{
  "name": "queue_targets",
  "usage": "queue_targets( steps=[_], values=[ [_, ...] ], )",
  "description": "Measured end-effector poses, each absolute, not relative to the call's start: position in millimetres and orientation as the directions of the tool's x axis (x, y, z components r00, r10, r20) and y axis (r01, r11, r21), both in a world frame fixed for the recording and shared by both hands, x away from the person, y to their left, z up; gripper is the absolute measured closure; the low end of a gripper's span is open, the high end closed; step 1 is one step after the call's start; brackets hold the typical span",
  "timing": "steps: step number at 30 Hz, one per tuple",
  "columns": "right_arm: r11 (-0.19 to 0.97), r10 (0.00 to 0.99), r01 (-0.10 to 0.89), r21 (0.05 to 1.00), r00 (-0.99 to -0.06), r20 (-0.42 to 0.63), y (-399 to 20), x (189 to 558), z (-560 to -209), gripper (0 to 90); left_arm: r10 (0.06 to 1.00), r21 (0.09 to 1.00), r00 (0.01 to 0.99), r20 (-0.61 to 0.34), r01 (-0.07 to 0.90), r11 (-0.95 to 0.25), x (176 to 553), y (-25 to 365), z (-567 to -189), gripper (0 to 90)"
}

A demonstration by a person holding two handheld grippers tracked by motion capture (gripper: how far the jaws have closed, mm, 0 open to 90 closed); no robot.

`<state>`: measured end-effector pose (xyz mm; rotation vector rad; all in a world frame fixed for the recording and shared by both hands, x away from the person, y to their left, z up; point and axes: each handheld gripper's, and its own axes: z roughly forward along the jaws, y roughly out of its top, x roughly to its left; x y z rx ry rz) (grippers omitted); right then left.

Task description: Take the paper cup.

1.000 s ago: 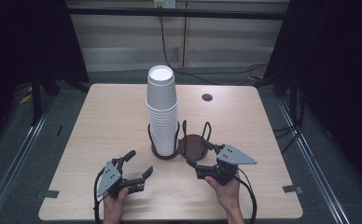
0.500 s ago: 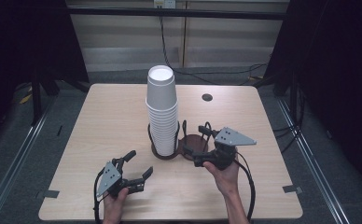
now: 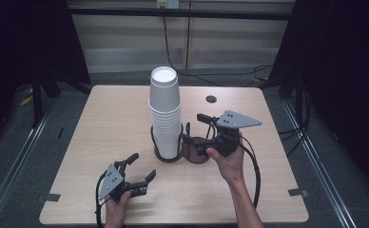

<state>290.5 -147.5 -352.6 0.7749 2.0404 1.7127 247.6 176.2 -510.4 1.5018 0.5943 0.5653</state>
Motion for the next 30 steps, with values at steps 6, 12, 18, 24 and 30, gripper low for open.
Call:
queue_targets(
  steps=[6,12,18,24,30],
  values=[
    [0.117,0.591,0.165,0.979,-0.804,0.064,-142,306,-327,13.6,0.676,1.000,0.737,-0.016,0.021,0.000,248,176,-510,15.6],
    [0.143,0.574,0.156,0.977,-0.817,0.047,-135,312,-315,13.2,0.676,1.000,0.737,-0.016,0.022,0.000,247,176,-510,15.6],
    [0.159,0.560,0.151,0.976,-0.827,0.036,-130,322,-304,13.1,0.673,1.000,0.740,0.005,0.007,-0.015,248,177,-510,15.6],
    [0.170,0.550,0.139,0.976,-0.835,0.023,-125,328,-291,13.1,0.673,1.000,0.740,0.005,0.007,-0.014,248,177,-510,15.6],
    [0.183,0.551,0.151,0.971,-0.834,0.027,-121,338,-284,14.1,0.673,1.000,0.739,-0.021,0.025,0.004,247,176,-510,15.7]
  ],
)
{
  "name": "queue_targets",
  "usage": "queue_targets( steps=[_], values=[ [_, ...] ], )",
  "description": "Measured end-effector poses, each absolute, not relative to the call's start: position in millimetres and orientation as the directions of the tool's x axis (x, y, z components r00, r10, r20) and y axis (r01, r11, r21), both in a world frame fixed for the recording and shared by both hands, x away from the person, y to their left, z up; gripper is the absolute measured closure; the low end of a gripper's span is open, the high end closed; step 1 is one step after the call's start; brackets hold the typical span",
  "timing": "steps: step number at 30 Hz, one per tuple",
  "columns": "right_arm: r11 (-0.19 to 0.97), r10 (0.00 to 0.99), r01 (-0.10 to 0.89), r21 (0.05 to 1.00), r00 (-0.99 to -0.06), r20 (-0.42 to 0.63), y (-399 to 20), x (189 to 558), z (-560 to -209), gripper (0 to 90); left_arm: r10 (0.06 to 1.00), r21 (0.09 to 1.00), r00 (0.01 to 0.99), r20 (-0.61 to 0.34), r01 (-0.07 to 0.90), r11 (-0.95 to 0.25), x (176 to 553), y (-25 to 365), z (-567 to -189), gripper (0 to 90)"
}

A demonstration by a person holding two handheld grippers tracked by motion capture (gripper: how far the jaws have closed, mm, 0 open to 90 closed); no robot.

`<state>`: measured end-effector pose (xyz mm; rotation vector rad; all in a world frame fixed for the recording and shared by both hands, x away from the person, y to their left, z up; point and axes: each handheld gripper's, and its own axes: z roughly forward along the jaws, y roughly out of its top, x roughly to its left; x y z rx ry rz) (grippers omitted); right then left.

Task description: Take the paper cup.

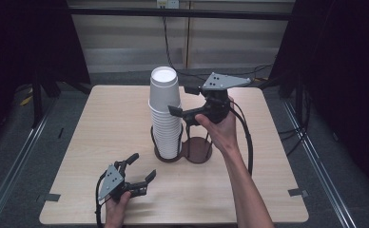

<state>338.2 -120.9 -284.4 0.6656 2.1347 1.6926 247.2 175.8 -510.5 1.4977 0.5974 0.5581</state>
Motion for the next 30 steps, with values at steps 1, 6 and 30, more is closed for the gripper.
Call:
queue_targets(
  steps=[1,6,30],
  values=[
    [0.185,0.551,0.157,0.970,-0.834,0.030,-120,340,-284,14.0,0.670,1.000,0.742,-0.022,0.024,0.007,247,176,-511,15.7],
    [0.196,0.545,0.177,0.964,-0.838,0.042,-115,351,-281,13.3,0.672,1.000,0.740,-0.018,0.023,0.002,247,176,-510,15.6],
    [0.277,0.532,0.213,0.937,-0.846,0.036,-79,380,-254,13.1,0.669,1.000,0.743,-0.021,0.024,0.005,247,176,-511,15.7]
  ],
)
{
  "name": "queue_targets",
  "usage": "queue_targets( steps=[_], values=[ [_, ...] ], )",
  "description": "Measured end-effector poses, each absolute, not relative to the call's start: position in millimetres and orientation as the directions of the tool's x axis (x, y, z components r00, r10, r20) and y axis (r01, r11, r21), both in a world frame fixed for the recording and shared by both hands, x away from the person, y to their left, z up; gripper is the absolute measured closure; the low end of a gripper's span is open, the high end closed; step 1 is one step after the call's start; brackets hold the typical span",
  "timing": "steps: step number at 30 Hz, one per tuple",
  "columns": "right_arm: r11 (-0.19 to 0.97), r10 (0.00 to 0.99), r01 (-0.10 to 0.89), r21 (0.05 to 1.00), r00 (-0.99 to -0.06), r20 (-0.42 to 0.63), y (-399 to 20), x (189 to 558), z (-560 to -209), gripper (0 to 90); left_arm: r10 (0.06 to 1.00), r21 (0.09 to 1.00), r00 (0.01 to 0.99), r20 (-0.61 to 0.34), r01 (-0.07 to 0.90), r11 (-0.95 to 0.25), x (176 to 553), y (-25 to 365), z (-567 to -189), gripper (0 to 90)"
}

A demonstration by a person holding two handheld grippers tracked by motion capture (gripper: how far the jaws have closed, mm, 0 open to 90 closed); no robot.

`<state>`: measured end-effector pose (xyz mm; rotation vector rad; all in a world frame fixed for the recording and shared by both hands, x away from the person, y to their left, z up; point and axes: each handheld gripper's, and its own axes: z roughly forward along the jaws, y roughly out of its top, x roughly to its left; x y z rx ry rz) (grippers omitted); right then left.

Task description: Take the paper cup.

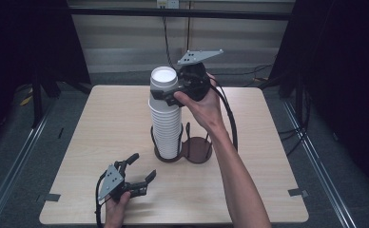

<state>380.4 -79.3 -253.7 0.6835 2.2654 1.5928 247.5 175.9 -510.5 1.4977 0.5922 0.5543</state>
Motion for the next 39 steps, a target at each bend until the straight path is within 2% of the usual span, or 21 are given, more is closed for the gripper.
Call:
queue_targets(
  steps=[5,7,23,39],
  values=[
    [0.288,0.548,0.228,0.930,-0.836,0.035,-72,383,-255,15.2,0.671,1.000,0.741,-0.010,0.018,-0.005,247,177,-510,15.6],
    [0.276,0.549,0.229,0.934,-0.835,0.042,-75,384,-257,19.2,0.662,1.000,0.749,-0.021,0.027,0.001,247,176,-511,15.7],
    [0.278,0.556,0.224,0.934,-0.831,0.034,-74,383,-255,20.2,0.665,1.000,0.746,-0.020,0.025,0.002,247,176,-510,15.7],
    [0.203,0.553,0.179,0.963,-0.832,0.038,-79,379,-239,20.7,0.665,1.000,0.747,-0.020,0.025,0.002,247,176,-510,15.7]
  ],
)
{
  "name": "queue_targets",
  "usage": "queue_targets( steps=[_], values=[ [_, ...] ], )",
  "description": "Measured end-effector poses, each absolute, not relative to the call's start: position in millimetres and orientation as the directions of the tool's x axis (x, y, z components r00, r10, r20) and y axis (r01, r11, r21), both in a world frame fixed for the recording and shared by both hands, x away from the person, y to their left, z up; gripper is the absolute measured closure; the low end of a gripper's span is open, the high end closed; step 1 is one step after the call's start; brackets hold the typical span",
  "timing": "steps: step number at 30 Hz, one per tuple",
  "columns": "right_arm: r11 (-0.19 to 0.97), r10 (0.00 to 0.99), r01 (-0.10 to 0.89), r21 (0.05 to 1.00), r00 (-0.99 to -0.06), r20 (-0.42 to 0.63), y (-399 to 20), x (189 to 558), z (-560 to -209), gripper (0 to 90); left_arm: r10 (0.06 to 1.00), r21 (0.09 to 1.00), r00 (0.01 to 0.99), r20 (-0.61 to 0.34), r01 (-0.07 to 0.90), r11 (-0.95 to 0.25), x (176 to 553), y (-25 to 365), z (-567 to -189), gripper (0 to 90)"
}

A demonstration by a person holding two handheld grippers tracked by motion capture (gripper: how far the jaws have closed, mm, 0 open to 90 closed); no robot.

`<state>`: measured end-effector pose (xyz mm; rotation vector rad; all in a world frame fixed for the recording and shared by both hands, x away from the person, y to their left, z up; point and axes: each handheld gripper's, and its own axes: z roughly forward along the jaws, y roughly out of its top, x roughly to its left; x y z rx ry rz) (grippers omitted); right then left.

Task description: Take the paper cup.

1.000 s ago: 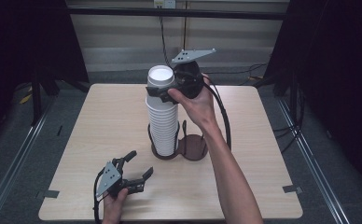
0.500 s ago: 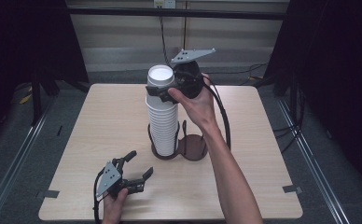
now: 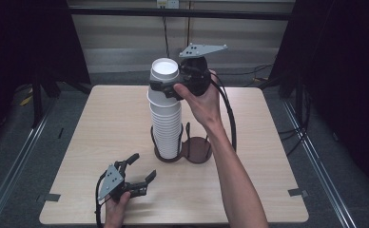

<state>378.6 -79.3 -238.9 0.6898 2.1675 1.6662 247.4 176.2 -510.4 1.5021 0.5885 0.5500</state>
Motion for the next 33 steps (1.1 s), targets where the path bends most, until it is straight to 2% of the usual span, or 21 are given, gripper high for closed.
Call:
queue_targets(
  steps=[33],
  values=[
    [0.032,0.548,0.060,0.998,-0.836,0.033,-92,361,-216,22.1,0.664,1.000,0.747,-0.017,0.024,-0.002,247,176,-510,15.6]
  ],
)
